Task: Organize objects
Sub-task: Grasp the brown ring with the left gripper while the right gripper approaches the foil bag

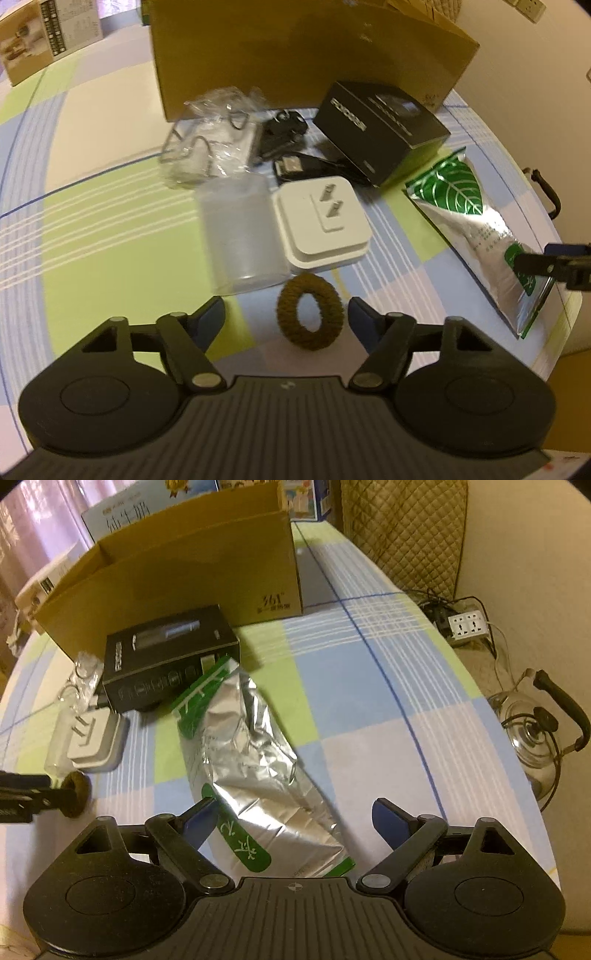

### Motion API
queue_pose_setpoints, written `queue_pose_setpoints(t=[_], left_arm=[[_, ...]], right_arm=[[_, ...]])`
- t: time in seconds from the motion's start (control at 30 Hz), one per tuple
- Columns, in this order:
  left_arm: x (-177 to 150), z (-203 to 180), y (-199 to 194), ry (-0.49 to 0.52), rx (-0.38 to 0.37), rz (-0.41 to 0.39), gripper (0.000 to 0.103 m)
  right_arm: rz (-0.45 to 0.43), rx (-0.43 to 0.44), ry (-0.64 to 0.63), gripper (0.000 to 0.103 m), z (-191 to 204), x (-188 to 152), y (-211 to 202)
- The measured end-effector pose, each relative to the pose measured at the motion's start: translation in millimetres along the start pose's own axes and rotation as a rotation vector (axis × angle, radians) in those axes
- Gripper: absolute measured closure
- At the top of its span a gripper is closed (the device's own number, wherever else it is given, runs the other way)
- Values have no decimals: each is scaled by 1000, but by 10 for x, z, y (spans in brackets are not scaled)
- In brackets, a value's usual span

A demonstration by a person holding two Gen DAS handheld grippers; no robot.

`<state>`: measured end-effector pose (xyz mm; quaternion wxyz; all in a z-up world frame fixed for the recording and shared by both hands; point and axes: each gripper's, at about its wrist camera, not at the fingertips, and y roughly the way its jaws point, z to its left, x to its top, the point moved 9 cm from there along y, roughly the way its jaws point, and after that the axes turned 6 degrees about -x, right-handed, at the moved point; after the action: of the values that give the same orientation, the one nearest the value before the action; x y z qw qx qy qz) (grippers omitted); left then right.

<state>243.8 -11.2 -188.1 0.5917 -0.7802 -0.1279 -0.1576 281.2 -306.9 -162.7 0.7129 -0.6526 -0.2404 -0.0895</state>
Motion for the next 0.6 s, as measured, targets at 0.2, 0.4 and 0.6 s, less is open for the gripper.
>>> queue_pose_setpoints(t=[0.2, 0.4, 0.6], left_arm=[[19, -104, 93, 33, 32, -15, 47], [-12, -192, 94, 67, 47, -36, 68], [-67, -190, 44, 55, 23, -30, 88]], right_arm=[[-52, 41, -11, 14, 23, 109, -67], [-81, 82, -77, 14, 154, 178, -56], [-96, 118, -152, 15, 303, 185, 1]])
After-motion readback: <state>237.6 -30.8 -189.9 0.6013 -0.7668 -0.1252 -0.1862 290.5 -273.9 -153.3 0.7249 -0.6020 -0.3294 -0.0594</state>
